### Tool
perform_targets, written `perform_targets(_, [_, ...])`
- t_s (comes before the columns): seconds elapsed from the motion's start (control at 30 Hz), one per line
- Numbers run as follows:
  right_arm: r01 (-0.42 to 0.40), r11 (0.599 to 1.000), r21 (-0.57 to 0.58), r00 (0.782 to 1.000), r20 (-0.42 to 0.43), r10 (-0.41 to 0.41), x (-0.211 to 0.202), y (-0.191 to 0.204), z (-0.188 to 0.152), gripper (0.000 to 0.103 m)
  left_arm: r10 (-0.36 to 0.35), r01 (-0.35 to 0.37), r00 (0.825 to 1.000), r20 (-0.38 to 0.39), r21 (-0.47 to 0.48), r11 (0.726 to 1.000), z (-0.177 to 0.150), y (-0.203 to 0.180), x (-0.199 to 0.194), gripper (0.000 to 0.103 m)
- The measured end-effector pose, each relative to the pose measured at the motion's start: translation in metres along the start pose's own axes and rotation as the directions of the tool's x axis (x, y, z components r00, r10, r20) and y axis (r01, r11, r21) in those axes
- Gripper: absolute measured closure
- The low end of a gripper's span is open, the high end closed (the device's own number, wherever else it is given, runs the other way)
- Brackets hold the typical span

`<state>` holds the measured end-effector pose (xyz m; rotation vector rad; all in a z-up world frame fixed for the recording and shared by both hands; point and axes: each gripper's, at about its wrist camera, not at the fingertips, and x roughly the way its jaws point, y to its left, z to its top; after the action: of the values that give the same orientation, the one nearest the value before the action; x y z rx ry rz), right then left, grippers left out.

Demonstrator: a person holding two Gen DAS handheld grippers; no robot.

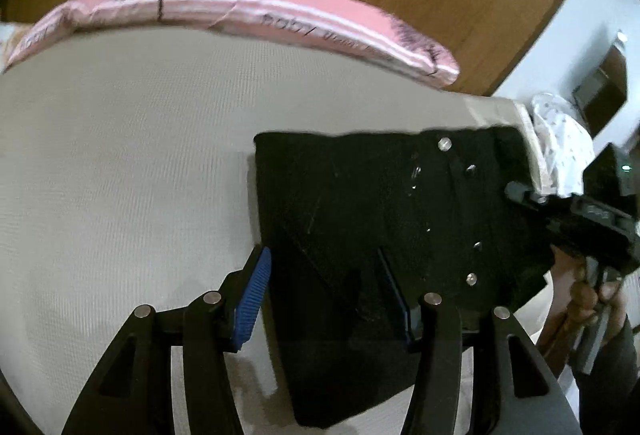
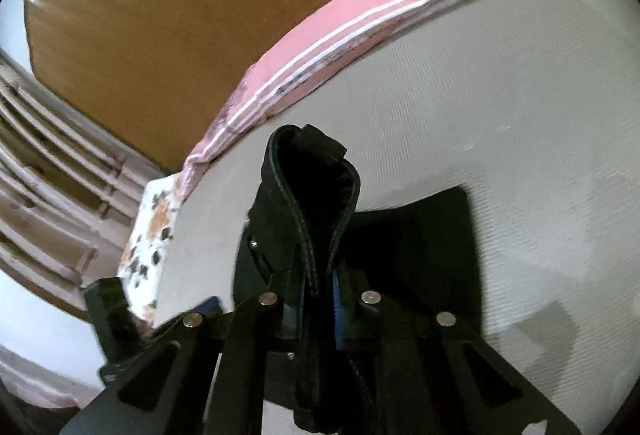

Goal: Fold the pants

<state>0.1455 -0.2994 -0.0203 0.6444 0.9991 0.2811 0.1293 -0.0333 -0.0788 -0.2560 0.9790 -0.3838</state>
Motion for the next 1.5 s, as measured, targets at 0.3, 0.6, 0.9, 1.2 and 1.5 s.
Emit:
perform_targets(0.3, [0.128, 0.981, 0.146, 0.992, -0.020, -0.127, 0.009, -0.066, -0.022, 0.094, -0.038, 0.046, 0.997, -0.065, 0.124, 0.991, -0.007, -0.029, 0.020, 0.048])
perform_targets(0.6, [0.244, 0.963, 0.111, 0.970, -0.045, -0.241, -0.006, -0.054, -0.035, 0.061, 0.022, 0.013, 0.991, -0.132, 0.252, 0.968, -0.031, -0.045, 0.048, 0.048])
perform_targets(0.9, [0.285, 0.955, 0.083, 0.959, -0.031, -0.283, -0.028, -0.041, -0.071, 0.082, 0.037, 0.010, 0.988, -0.147, 0.307, 0.952, -0.042, -0.058, 0.046, 0.046])
perform_targets(1.2, [0.346, 0.935, 0.082, 0.938, -0.034, -0.344, -0.027, -0.043, -0.082, 0.086, 0.096, -0.038, 0.984, -0.150, 0.349, 0.936, -0.056, -0.065, 0.045, 0.046])
perform_targets(1.5, [0.317, 0.940, 0.126, 0.948, -0.014, -0.318, -0.029, -0.049, -0.087, 0.083, 0.131, -0.075, 0.981, -0.140, 0.348, 0.934, -0.059, -0.068, 0.045, 0.046])
